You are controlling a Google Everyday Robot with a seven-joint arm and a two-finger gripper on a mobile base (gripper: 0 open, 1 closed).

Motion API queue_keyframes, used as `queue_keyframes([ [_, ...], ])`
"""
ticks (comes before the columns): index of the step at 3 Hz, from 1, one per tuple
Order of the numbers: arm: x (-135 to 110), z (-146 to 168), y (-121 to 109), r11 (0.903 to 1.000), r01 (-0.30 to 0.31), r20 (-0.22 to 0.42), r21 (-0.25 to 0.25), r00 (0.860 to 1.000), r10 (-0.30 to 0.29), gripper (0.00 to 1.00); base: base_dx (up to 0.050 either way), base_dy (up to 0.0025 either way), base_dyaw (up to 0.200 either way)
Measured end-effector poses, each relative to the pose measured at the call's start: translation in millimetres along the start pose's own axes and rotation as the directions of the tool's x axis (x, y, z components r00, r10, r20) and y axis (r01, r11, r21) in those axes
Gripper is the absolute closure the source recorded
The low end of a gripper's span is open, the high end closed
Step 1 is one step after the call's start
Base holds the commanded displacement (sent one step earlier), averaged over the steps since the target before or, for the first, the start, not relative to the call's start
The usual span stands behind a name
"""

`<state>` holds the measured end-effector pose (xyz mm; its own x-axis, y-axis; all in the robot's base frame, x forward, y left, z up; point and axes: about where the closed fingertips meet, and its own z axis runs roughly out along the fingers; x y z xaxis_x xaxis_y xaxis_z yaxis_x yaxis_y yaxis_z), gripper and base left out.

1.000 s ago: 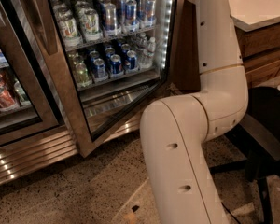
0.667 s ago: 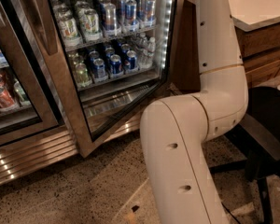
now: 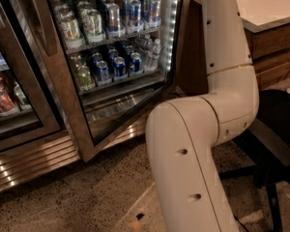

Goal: Close right fridge door

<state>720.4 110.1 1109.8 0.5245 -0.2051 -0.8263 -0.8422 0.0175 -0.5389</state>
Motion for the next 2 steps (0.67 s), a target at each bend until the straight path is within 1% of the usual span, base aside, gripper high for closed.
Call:
queue_keyframes([
  [2,3.0,0.5,0.4,1.0000,0.008,-0.009,0.004,1.000,-0.008,1.00,0.000,0.00000,0.000],
])
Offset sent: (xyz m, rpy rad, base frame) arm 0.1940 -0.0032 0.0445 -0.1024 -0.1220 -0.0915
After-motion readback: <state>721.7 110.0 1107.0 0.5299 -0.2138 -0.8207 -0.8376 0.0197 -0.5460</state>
